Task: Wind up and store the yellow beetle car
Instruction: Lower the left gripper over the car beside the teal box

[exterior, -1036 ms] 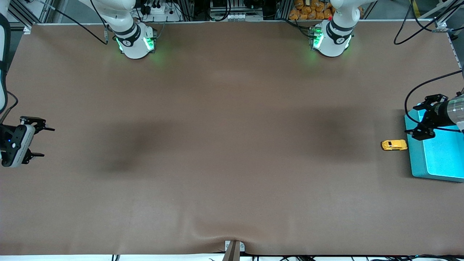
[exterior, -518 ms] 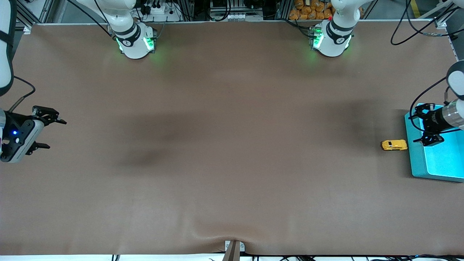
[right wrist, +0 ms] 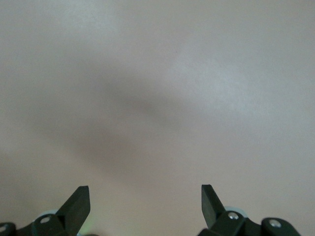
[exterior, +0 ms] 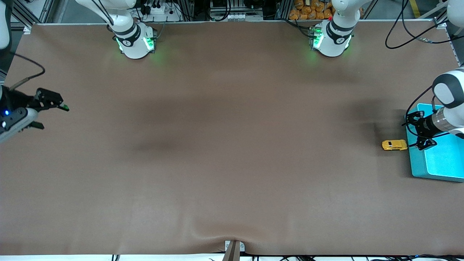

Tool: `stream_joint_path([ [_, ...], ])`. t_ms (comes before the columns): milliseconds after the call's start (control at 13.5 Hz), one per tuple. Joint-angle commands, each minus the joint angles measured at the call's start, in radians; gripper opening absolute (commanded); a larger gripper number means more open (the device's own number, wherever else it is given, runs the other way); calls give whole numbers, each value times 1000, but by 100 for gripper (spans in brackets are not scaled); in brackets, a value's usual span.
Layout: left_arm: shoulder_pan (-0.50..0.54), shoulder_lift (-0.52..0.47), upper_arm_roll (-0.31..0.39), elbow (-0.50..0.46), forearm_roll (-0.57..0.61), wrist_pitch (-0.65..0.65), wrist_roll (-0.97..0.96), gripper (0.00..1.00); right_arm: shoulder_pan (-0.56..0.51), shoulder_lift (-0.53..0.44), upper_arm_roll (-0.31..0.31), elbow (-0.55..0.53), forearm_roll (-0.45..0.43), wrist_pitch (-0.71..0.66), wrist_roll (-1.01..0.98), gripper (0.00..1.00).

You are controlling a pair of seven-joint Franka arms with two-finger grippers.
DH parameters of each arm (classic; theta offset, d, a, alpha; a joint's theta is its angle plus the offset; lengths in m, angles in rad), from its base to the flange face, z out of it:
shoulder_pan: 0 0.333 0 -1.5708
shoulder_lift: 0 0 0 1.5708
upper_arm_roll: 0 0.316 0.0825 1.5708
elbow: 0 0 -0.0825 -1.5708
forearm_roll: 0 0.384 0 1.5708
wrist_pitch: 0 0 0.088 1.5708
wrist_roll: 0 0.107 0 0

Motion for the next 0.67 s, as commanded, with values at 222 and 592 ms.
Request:
stream_joint_path([
  [222, 23, 77, -11, -9, 71, 128, -15, 100, 65, -121, -64, -83, 15, -50, 360, 100],
  [592, 24, 126, -10, -6, 73, 162, -12, 100, 34, -112, -24, -4, -55, -55, 429, 100],
])
